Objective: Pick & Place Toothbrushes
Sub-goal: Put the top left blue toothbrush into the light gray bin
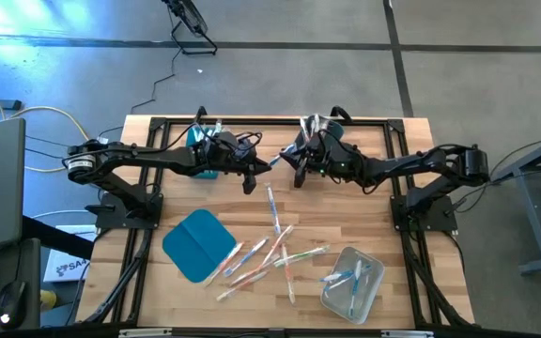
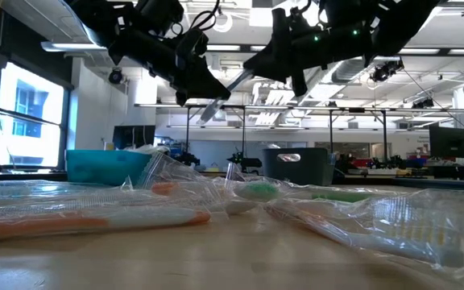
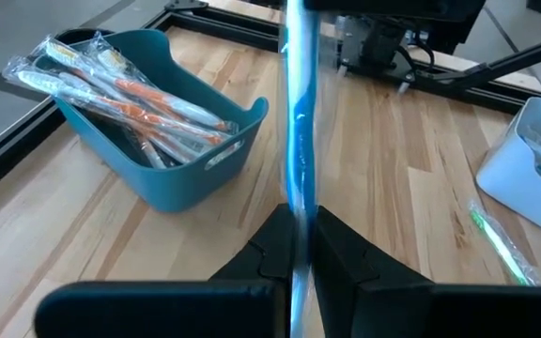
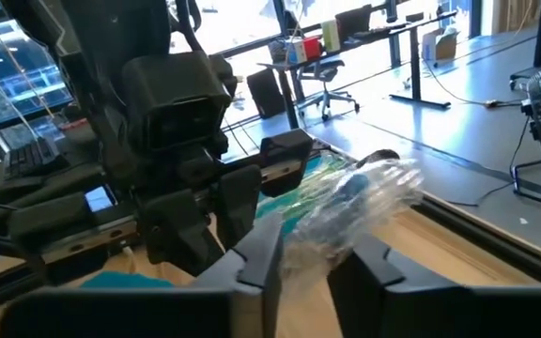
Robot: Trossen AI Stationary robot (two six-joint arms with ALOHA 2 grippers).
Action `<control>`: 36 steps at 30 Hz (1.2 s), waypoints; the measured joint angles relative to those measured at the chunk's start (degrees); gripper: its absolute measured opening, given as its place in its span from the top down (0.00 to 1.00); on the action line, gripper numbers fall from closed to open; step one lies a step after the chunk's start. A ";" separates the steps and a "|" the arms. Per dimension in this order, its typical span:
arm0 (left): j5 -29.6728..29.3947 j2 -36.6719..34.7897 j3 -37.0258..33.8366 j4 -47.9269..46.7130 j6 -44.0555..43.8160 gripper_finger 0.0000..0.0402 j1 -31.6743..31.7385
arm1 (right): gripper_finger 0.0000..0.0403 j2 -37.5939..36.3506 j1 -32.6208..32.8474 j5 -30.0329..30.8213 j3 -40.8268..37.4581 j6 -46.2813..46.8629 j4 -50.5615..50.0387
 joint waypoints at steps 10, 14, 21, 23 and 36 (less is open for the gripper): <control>0.02 0.00 -0.02 -0.33 0.34 0.96 0.00 | 0.95 -0.04 0.00 -2.64 0.00 0.16 0.22; 0.07 0.00 -0.04 -0.35 0.20 0.96 0.00 | 0.95 -0.05 0.00 -2.77 0.00 0.14 0.12; 0.06 0.00 -0.04 -0.48 -0.02 0.94 0.00 | 0.95 -0.07 0.00 -2.84 0.02 -0.02 0.02; 0.01 0.00 -0.04 -0.66 -0.18 0.91 0.00 | 0.95 -0.07 0.02 -3.16 0.02 -0.10 -0.02; -3.47 0.00 -0.04 0.90 -0.17 0.63 0.00 | 0.95 -0.07 0.00 -3.58 0.02 -0.25 -0.45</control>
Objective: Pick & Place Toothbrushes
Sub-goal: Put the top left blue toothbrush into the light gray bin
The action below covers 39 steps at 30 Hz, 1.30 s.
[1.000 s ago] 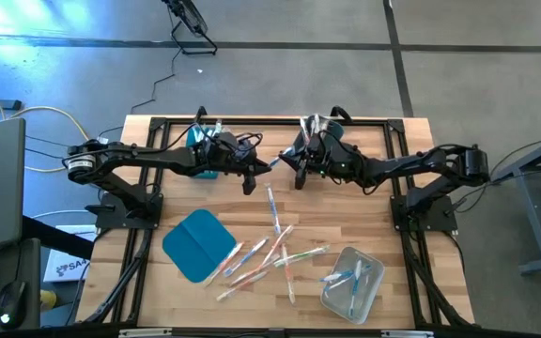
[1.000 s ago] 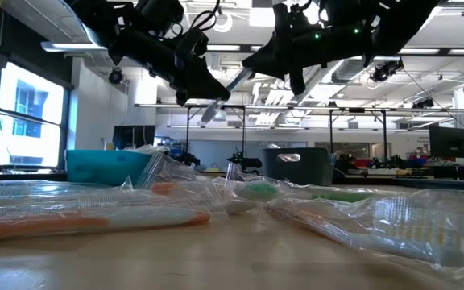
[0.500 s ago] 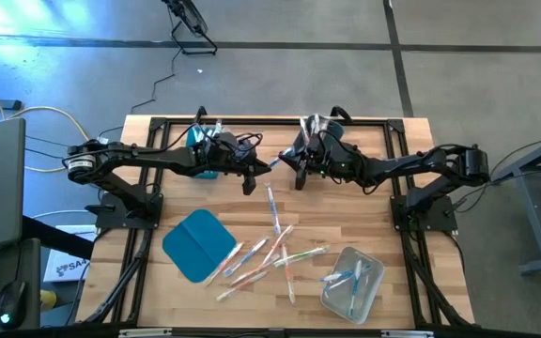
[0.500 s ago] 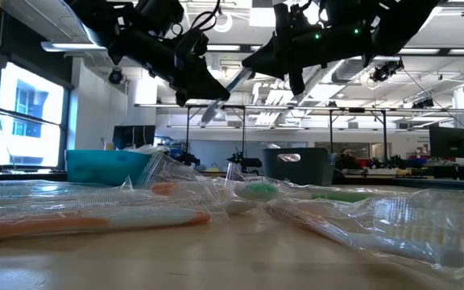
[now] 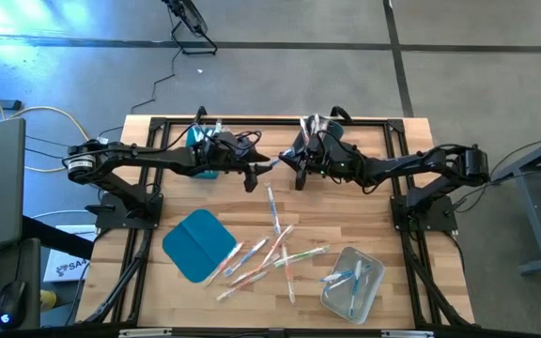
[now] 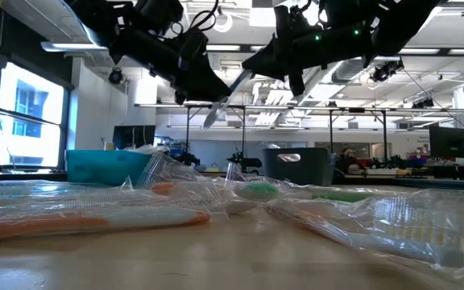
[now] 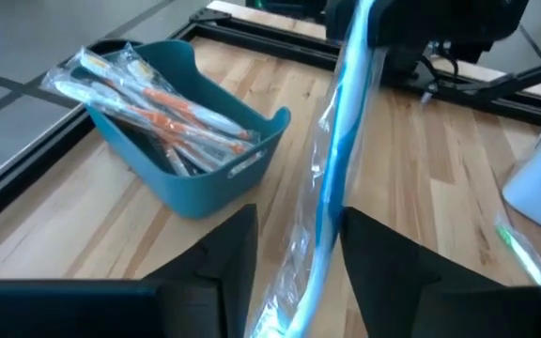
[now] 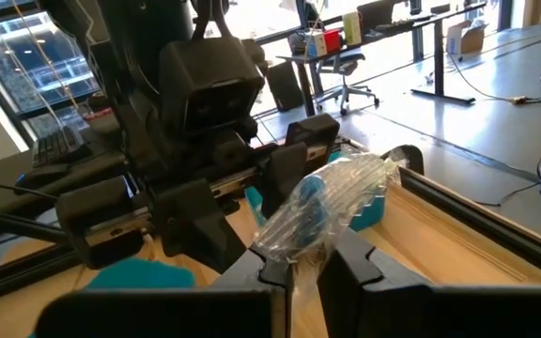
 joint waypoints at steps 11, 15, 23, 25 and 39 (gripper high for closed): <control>0.08 0.00 0.00 0.15 0.15 0.62 0.01 | 0.95 0.00 0.00 0.42 0.00 0.19 -0.22; 0.10 0.00 0.00 0.53 2.18 0.62 0.00 | 0.95 0.00 0.00 0.42 0.00 0.21 -1.28; 0.40 -5.16 -3.12 -0.97 6.65 0.62 1.78 | 0.95 -4.13 0.00 1.02 -0.02 0.38 -8.13; 0.22 -7.75 -6.25 -0.35 6.64 0.62 2.54 | 0.95 -6.52 0.00 1.12 -0.04 0.40 -11.44; 0.45 -30.79 -23.24 3.07 4.21 0.62 3.02 | 0.95 -30.52 4.24 0.53 -0.04 19.26 -47.11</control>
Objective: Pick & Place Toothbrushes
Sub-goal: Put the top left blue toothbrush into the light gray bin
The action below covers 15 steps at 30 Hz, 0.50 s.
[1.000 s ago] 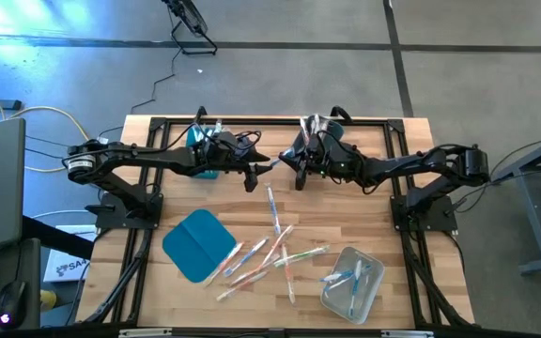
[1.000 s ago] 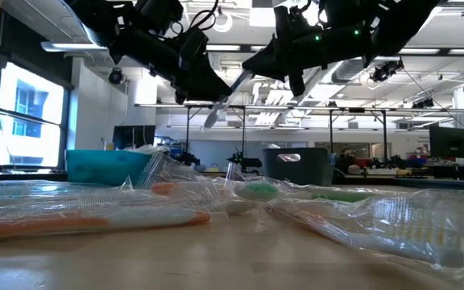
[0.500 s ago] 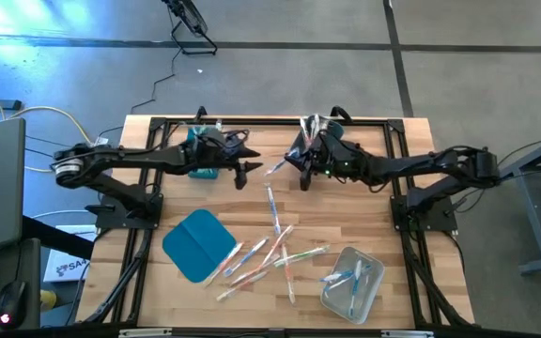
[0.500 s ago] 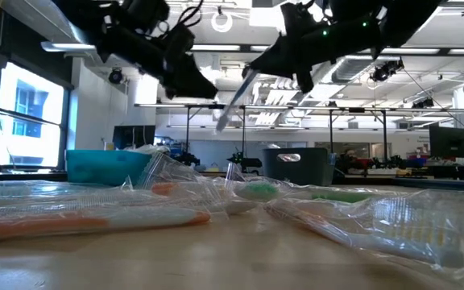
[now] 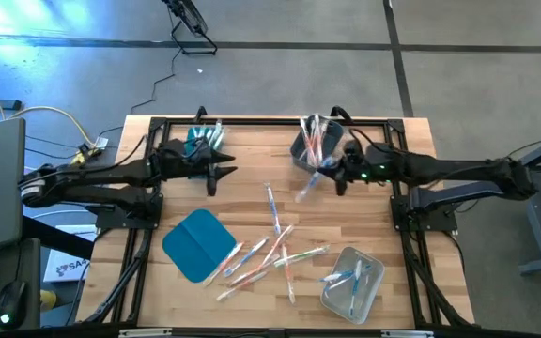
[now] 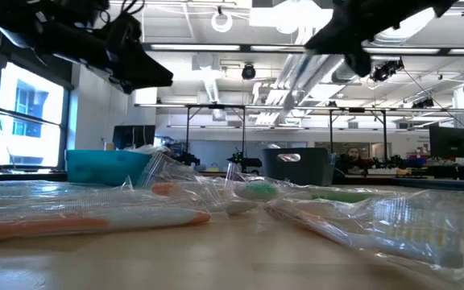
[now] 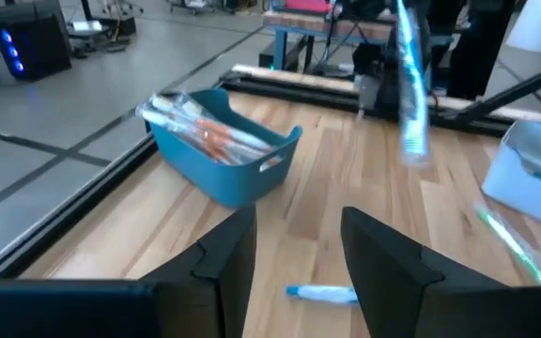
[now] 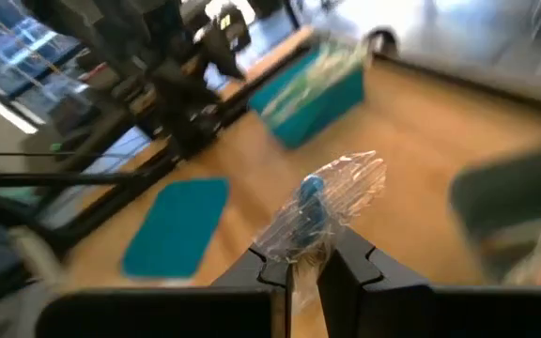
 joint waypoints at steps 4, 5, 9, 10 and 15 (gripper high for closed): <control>0.00 -3.68 -0.82 -3.48 -0.01 0.62 0.00 | 0.95 -6.22 3.34 -3.86 0.00 9.90 -9.23; -0.02 -4.14 -0.81 -4.16 -0.02 0.62 0.00 | 0.95 -7.36 4.28 -4.82 0.00 12.38 -11.28; -0.02 -5.42 -0.81 -6.87 0.02 0.62 0.00 | 0.95 -10.37 9.52 -5.90 0.07 21.16 -15.19; -0.02 -5.43 -0.81 -7.28 0.06 0.62 0.00 | 0.95 -10.56 11.20 -5.52 0.07 23.01 -15.89; -0.02 -5.41 -0.81 -8.01 0.09 0.62 0.00 | 0.95 -10.50 19.52 -4.42 0.07 31.74 -16.69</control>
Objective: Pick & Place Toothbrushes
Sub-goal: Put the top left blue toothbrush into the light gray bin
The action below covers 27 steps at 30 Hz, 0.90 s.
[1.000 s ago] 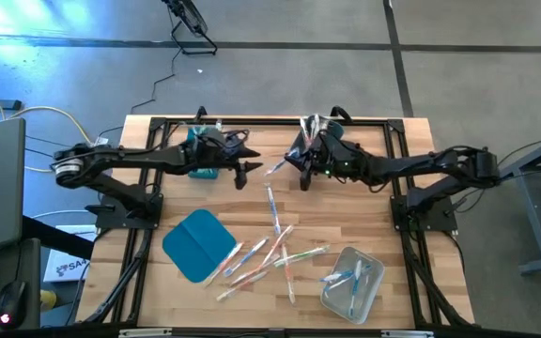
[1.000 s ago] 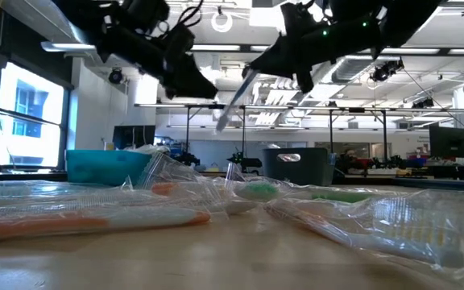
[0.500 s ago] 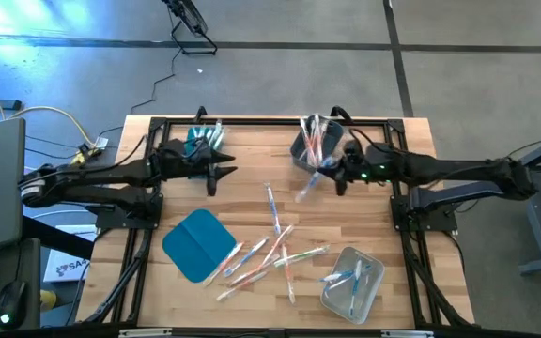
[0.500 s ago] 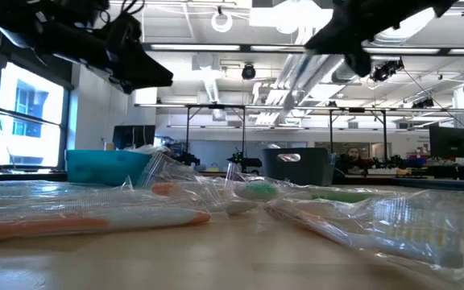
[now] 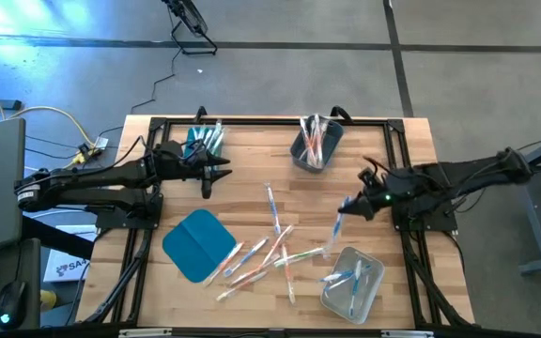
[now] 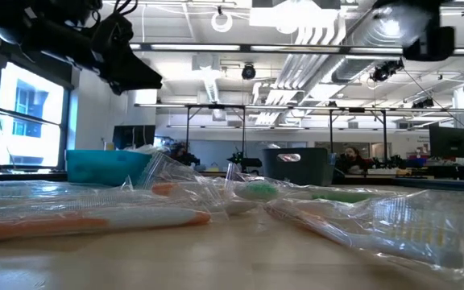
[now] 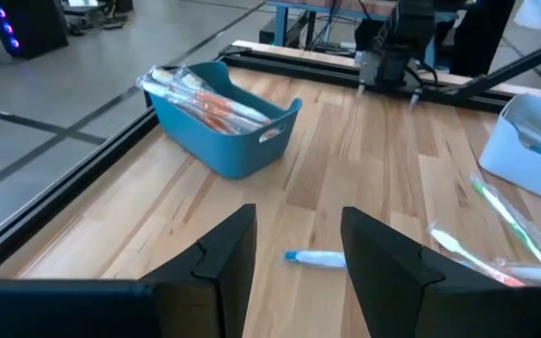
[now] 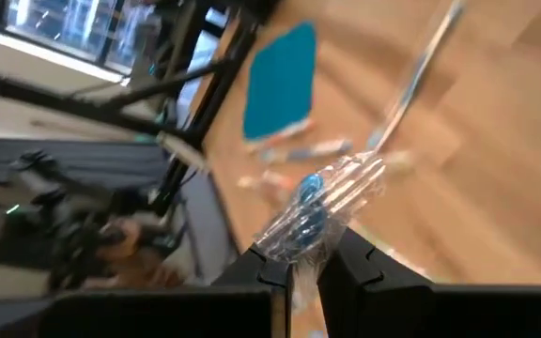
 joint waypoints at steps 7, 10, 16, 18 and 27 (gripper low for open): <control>0.00 0.00 0.00 -0.55 0.17 0.62 0.00 | 0.95 2.98 9.94 1.90 0.00 12.61 -4.30; -0.01 0.00 0.02 -0.65 0.17 0.62 0.00 | 0.95 5.55 13.82 1.90 0.00 18.30 -6.21; -0.02 0.00 0.02 -1.37 0.37 0.62 0.00 | 0.95 12.60 21.53 1.73 0.00 26.45 -6.78; -0.11 0.00 0.02 -1.82 0.37 0.62 0.00 | 0.95 15.28 23.68 1.72 0.00 29.46 -6.60; -0.11 0.02 0.04 -1.91 0.35 0.62 0.00 | 0.93 23.35 27.68 1.72 0.00 38.62 -4.21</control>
